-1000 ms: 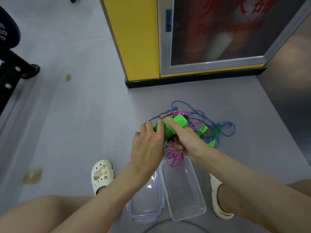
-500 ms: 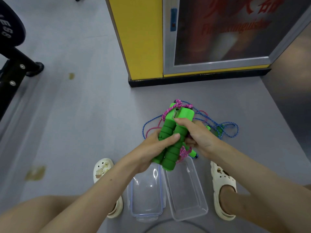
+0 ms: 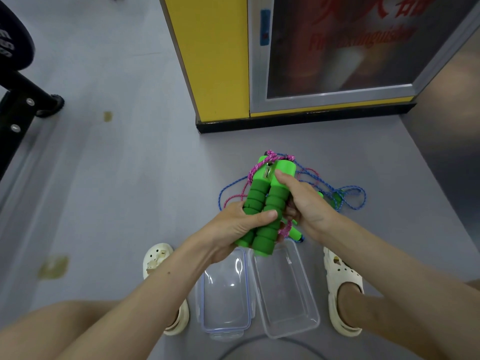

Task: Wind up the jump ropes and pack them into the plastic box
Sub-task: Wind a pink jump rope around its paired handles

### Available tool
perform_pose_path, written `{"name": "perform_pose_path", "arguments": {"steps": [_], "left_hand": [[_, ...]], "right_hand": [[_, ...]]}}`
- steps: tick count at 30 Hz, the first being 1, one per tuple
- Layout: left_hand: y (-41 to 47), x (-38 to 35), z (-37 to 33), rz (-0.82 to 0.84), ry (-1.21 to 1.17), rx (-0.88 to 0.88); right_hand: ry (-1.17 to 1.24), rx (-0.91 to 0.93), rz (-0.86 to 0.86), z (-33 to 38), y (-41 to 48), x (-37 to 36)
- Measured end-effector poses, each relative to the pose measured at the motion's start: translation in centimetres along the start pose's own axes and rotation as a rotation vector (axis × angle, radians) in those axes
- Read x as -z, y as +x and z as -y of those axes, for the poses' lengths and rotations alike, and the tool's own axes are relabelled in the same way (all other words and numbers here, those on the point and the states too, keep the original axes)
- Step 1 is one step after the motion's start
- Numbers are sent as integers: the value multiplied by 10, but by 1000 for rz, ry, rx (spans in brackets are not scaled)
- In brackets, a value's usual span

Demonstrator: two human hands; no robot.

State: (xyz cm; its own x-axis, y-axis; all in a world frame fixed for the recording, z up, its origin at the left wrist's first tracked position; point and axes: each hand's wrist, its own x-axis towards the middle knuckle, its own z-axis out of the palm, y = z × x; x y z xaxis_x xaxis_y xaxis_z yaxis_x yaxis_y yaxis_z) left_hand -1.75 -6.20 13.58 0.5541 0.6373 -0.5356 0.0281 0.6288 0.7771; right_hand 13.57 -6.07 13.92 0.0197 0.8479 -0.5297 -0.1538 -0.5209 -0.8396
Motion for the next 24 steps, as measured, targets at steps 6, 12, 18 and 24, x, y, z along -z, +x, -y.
{"name": "perform_pose_path", "arguments": {"steps": [6, 12, 18, 24], "left_hand": [[-1, 1, -2, 26, -63, 30], [-2, 2, 0, -43, -34, 31], [-1, 11, -7, -223, 104, -7], [-7, 18, -16, -188, 84, 10]], "right_hand": [[58, -18, -29, 1, 0, -2], [-113, 57, 21, 2, 1, 0], [-377, 66, 56, 8, 2, 14], [-384, 76, 136, 5, 10, 25]]}}
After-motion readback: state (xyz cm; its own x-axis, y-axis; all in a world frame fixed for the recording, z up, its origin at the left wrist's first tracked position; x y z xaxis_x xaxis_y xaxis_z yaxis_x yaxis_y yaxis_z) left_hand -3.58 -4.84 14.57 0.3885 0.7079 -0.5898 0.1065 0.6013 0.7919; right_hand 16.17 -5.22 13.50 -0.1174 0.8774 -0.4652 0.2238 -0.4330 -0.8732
